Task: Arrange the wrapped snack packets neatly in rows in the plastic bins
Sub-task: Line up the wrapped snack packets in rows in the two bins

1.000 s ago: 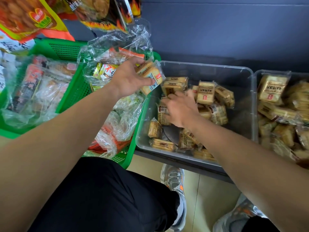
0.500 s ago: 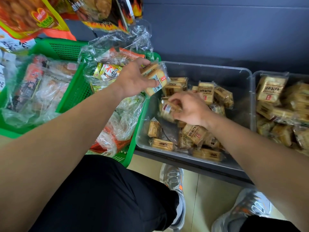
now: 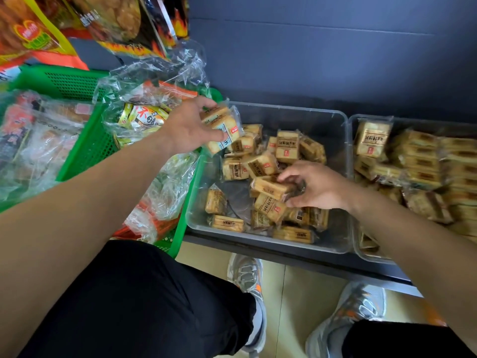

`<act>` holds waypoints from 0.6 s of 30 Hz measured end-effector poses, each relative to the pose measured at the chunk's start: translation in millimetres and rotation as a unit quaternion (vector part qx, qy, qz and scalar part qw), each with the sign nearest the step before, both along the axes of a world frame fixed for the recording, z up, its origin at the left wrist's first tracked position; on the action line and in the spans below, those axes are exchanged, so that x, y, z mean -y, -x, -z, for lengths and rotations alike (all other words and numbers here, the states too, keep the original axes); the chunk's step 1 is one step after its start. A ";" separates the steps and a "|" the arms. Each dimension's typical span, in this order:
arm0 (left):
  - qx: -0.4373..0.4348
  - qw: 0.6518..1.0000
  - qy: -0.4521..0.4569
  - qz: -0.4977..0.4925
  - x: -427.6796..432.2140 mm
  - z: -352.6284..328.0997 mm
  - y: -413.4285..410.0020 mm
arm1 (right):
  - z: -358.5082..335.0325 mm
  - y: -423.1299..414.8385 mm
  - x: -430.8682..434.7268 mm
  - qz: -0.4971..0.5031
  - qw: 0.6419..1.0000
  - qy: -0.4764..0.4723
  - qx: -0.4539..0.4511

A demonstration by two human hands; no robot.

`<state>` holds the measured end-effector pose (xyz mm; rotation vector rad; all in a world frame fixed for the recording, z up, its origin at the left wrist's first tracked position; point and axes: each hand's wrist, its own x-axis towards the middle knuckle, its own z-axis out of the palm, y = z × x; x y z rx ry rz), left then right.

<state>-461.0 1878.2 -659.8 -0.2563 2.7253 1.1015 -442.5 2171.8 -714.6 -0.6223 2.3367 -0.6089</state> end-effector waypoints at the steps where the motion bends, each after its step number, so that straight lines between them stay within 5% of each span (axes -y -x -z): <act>1: 0.003 1.000 0.000 0.003 0.6 0.7 -0.2 | -3.7 1.0 -0.5 -0.004 1.000 -0.001 0.031; 7: 0.012 1.000 0.014 0.011 4.8 4.6 0.1 | -2.2 1.7 11.1 0.038 0.998 0.003 0.057; 11: 0.014 1.000 -0.002 0.003 7.4 6.8 2.0 | -10.0 -4.5 30.5 -0.003 0.994 -0.088 -0.062; 13: 0.008 1.000 -0.016 -0.013 12.1 6.9 4.5 | -14.9 -9.7 49.3 -0.019 0.990 -0.060 -0.126; 16: -0.012 0.997 -0.043 -0.055 20.8 5.6 5.8 | -7.2 -16.5 89.1 -0.025 0.995 0.084 -0.039; 18: -0.024 0.995 -0.059 -0.073 28.8 7.5 5.2 | 8.8 -17.2 117.4 -0.026 0.994 0.100 0.039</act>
